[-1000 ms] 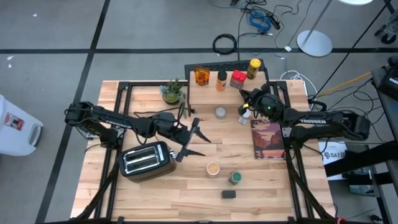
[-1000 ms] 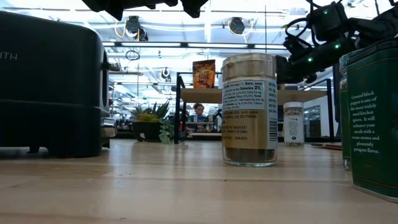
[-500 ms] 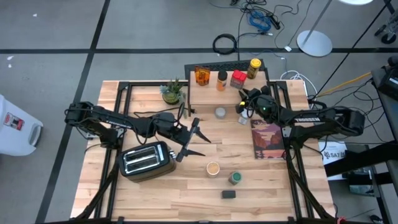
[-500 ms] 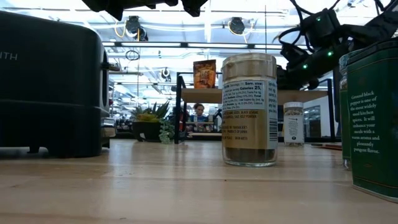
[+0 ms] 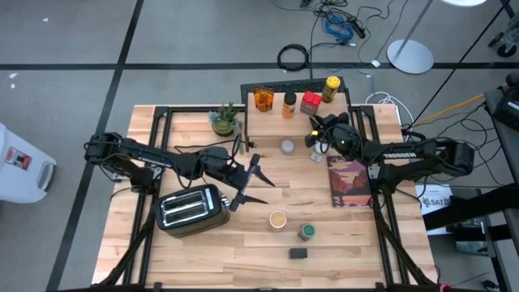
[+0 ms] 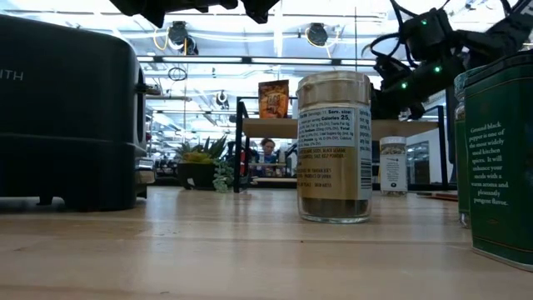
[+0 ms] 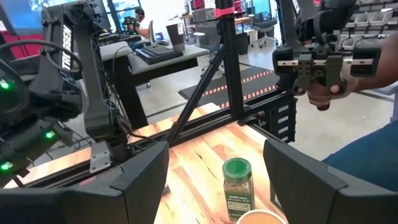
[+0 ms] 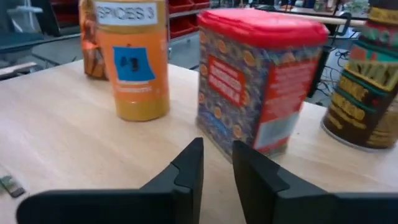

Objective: Shelf spices
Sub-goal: Put the red seasoning can on the shelf

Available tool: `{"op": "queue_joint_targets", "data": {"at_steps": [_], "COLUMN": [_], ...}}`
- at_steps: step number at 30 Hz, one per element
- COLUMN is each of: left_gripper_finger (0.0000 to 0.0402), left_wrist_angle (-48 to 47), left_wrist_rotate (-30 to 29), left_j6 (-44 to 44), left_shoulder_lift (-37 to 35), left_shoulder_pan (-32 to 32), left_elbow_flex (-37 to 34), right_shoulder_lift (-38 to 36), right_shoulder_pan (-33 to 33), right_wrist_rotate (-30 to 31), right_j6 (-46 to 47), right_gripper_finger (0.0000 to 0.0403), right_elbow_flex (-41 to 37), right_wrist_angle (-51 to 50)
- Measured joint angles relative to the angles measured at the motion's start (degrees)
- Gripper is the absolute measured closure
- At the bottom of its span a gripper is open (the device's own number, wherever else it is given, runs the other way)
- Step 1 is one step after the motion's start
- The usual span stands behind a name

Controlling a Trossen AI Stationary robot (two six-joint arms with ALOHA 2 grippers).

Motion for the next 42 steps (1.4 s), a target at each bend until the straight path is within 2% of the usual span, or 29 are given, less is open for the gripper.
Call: {"op": "queue_joint_targets", "data": {"at_steps": [8, 15, 28, 42], "left_gripper_finger": [0.0130, 0.0130, 0.0130, 0.0130], "left_wrist_angle": [-0.25, -0.97, -0.87, -0.84], "left_wrist_rotate": [0.18, 0.22, 0.31, 1.01], "left_j6": [0.00, 0.04, 0.21, 0.15], "left_shoulder_lift": [0.00, 0.00, 0.00, 0.00], "left_shoulder_pan": [0.00, -0.53, -0.72, -0.72], "left_elbow_flex": [0.00, 0.00, 0.00, 0.00], "right_shoulder_lift": [-0.35, -0.33, 0.10, 8.10], "right_shoulder_pan": [-0.19, -2.40, -5.46, -6.45], "right_wrist_rotate": [0.26, -0.31, -1.98, -3.33], "right_j6": [-0.54, 3.94, 4.54, 5.54], "right_gripper_finger": [0.0332, 0.0332, 0.0332, 0.0332], "right_elbow_flex": [10.78, 12.04, 12.04, 12.04], "right_wrist_angle": [-16.36, -23.52, -20.10, -12.39]}}
